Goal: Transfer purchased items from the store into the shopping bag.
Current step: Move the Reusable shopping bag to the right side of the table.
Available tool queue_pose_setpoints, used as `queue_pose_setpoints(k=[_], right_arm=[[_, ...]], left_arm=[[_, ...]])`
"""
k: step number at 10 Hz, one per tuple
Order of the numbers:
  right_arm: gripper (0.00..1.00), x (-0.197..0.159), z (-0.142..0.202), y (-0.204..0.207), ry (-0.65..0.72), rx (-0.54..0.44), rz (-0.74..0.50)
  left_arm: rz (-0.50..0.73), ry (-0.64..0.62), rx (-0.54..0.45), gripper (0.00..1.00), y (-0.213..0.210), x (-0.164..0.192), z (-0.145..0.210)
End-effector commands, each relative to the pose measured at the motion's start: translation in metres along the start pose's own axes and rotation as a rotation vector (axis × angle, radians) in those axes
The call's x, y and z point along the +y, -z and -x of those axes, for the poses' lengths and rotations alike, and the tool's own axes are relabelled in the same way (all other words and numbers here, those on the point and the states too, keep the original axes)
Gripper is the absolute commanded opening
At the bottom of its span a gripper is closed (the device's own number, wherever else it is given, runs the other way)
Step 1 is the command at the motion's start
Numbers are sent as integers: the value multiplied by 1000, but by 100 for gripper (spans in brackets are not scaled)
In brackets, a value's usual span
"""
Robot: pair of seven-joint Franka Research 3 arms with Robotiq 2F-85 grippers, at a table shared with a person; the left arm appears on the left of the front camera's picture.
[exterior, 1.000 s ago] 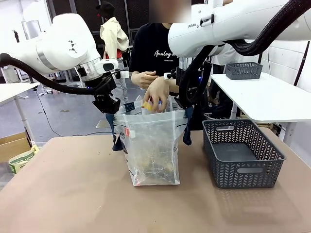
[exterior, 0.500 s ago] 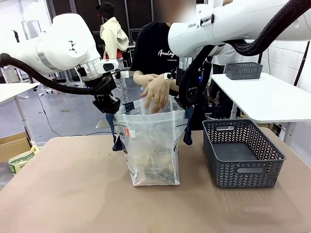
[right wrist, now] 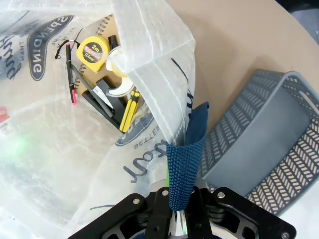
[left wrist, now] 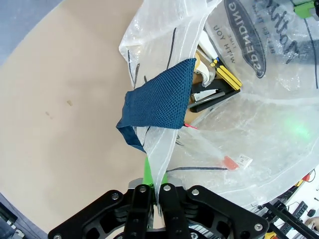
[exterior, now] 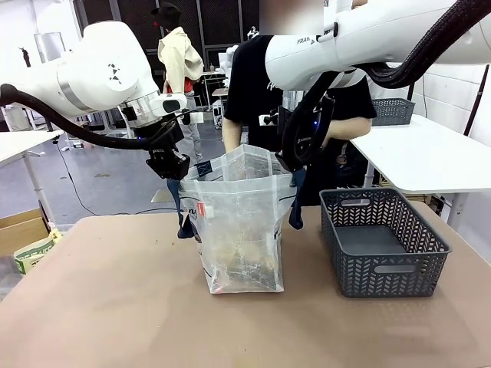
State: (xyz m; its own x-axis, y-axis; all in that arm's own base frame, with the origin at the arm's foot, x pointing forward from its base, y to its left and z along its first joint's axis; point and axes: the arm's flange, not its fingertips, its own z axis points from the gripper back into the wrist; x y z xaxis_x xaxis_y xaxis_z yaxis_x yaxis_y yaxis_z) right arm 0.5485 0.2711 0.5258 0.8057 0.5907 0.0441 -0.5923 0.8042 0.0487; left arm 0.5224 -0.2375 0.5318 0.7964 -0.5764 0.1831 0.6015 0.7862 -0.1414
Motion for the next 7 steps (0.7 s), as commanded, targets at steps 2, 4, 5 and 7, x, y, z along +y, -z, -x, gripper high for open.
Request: queue_pose_setpoints(k=[2, 4, 5, 7], right_arm=[[0, -1, -1, 0, 2, -1, 0], [0, -1, -1, 0, 2, -1, 0], [0, -1, -1, 0, 2, -1, 0], [0, -1, -1, 0, 2, -1, 0]], left_arm=[[-4, 2, 1, 0, -2, 0, 0], [-4, 2, 1, 0, -2, 0, 0], [-4, 2, 1, 0, -2, 0, 0], [-4, 2, 1, 0, -2, 0, 0]])
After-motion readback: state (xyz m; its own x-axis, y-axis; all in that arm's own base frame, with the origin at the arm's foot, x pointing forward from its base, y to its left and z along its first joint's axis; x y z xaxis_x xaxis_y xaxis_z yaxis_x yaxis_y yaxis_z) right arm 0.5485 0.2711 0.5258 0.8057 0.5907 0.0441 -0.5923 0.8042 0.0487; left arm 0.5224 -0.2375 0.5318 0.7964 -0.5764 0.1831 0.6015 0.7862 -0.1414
